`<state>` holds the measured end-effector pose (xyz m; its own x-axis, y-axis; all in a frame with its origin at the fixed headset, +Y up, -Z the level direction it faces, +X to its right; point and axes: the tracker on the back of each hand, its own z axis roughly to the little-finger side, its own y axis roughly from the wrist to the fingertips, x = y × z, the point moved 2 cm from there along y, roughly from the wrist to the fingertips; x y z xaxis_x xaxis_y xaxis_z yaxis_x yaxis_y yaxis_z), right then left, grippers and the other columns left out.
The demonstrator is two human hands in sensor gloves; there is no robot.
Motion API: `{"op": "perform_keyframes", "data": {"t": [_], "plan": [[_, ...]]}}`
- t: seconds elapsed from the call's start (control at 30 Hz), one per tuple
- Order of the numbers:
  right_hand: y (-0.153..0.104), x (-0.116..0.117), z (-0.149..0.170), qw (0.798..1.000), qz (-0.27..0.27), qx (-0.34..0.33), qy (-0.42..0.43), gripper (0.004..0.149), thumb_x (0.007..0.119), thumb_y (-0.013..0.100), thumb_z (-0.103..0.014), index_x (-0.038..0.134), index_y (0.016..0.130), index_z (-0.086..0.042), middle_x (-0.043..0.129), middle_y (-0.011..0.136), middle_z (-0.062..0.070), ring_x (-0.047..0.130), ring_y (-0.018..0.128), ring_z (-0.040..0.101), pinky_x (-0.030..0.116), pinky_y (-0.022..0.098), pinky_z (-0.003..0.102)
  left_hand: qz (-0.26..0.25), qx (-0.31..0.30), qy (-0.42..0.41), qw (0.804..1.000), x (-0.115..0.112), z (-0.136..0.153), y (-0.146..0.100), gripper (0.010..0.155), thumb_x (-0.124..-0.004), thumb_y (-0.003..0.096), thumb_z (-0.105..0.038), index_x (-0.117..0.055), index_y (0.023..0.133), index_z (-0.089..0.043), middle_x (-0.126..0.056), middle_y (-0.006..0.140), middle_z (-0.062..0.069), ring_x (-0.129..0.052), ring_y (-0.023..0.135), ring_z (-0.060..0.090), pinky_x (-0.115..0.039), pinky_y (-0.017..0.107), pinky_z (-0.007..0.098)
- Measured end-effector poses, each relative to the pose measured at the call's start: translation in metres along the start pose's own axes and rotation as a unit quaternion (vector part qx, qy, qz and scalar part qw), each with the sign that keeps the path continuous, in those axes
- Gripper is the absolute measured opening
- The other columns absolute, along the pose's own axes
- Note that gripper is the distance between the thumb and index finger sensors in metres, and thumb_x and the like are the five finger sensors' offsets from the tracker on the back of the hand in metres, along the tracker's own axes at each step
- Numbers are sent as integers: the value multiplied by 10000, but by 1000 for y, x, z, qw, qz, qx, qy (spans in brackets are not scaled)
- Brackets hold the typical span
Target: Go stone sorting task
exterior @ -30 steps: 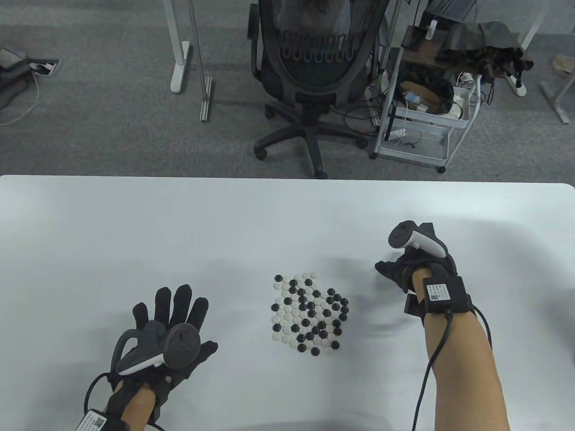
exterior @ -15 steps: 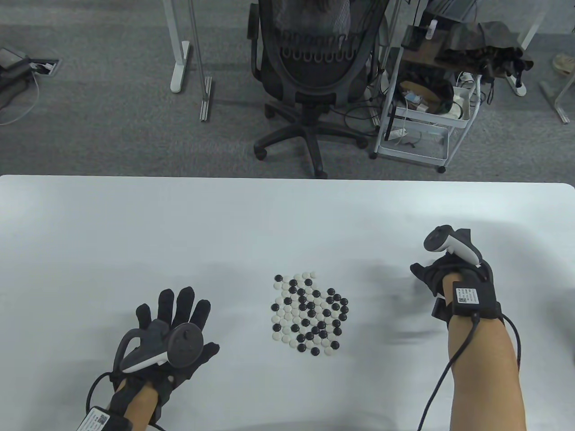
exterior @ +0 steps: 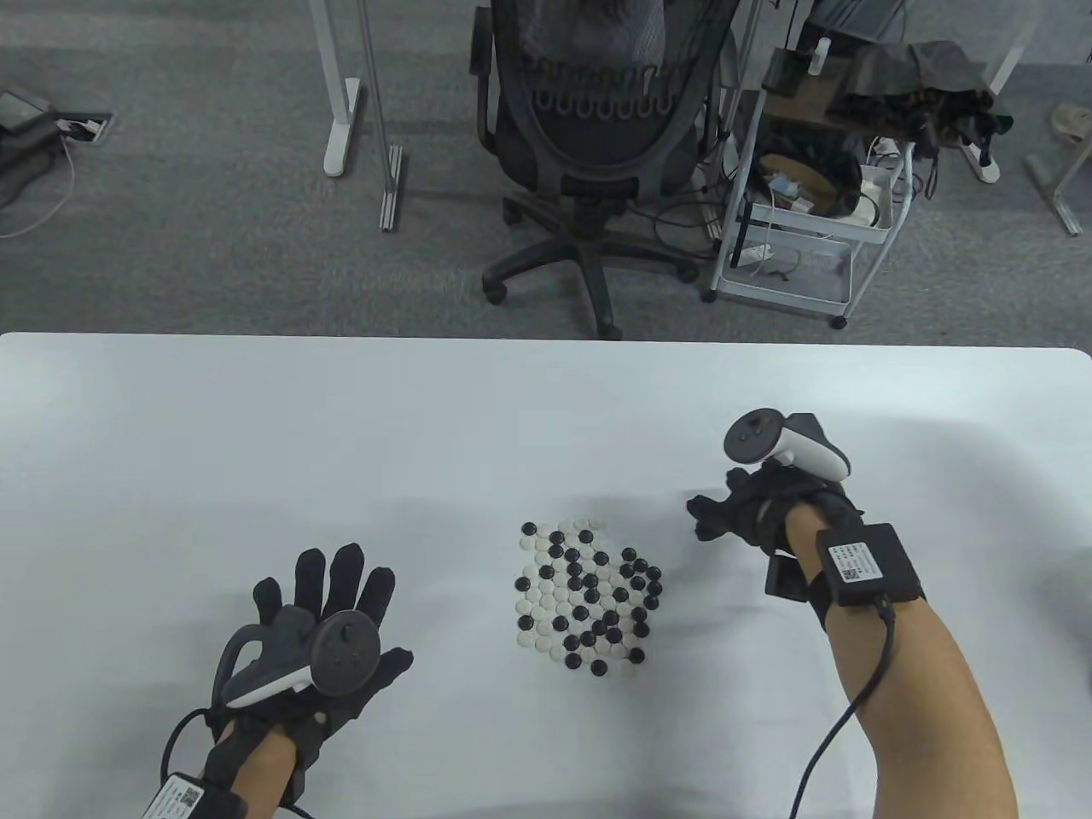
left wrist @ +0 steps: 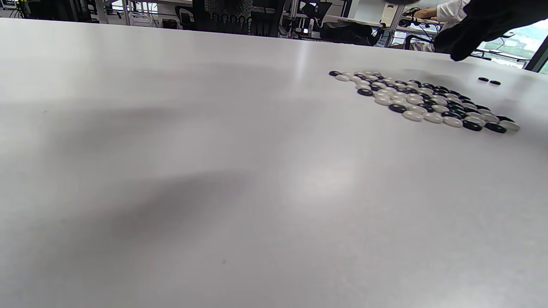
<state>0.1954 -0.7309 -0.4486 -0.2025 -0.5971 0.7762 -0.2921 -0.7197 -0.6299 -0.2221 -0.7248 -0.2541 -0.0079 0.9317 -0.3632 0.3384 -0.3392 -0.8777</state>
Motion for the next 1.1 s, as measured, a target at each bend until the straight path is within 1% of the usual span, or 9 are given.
{"op": "perform_keyframes", "data": {"t": [0.07,0.17,0.27,0.4,0.5,0.63,0.87,1.03,1.1], "plan": [[8,13,-25,999,-11,-22,-33,642,541,538,-540,727,1044,-191,89,1139,248,-77,918,558,69,557,835,-1,-1,2,1000,0,-1,0,809,-424,620,-568,-69,1186,-111,126,1167,321,122,956,621,-17,557,861],[18,28,-45,997,-24,-46,-53,636,535,534,-544,668,1065,-221,51,1128,238,-83,913,557,64,555,836,-4,-3,4,1000,1,-2,-1,811,-424,620,-568,-67,1186,-111,128,1166,322,123,956,621,-16,556,862],[25,37,-54,996,-31,-54,-64,637,530,532,-545,632,1078,-234,30,1121,238,-85,909,558,65,554,836,-8,-4,3,1000,2,-1,-2,811,-424,620,-568,-67,1186,-110,128,1166,323,123,956,621,-16,557,861],[32,44,-50,996,-36,-36,-78,639,524,531,-545,610,1086,-240,26,1117,241,-85,906,559,64,551,837,-11,-4,0,1000,3,0,-3,810,-425,620,-568,-69,1186,-112,126,1167,321,123,956,621,-16,557,861],[33,41,-39,997,-30,-18,-76,635,519,530,-547,603,1086,-251,33,1117,243,-86,906,560,68,551,837,-12,-5,-1,1000,3,0,-3,810,-424,621,-569,-68,1187,-111,129,1166,319,123,957,620,-16,557,861],[28,28,-13,998,-17,18,-53,638,516,530,-548,616,1083,-245,39,1120,243,-85,907,559,67,551,836,-11,-6,0,1000,2,0,-2,810,-424,620,-569,-68,1186,-111,127,1166,320,124,956,621,-16,556,861],[8,3,58,993,10,114,-16,641,516,528,-546,653,1069,-231,52,1125,242,-81,912,560,63,552,837,-9,-5,2,1000,2,-1,-2,812,-425,620,-569,-68,1187,-112,129,1166,321,125,956,620,-15,556,861],[-7,0,94,989,28,142,4,647,513,527,-548,642,1075,-229,46,1123,246,-81,912,561,67,553,838,-8,-3,2,1000,2,0,-2,808,-425,620,-569,-70,1187,-114,128,1166,319,124,957,619,-16,557,861],[-11,-1,103,988,32,150,12,649,513,527,-549,643,1075,-227,45,1123,246,-81,910,562,67,552,838,-6,-2,2,1000,1,0,-2,809,-425,621,-568,-69,1187,-111,129,1166,320,124,956,620,-16,556,861]]}}
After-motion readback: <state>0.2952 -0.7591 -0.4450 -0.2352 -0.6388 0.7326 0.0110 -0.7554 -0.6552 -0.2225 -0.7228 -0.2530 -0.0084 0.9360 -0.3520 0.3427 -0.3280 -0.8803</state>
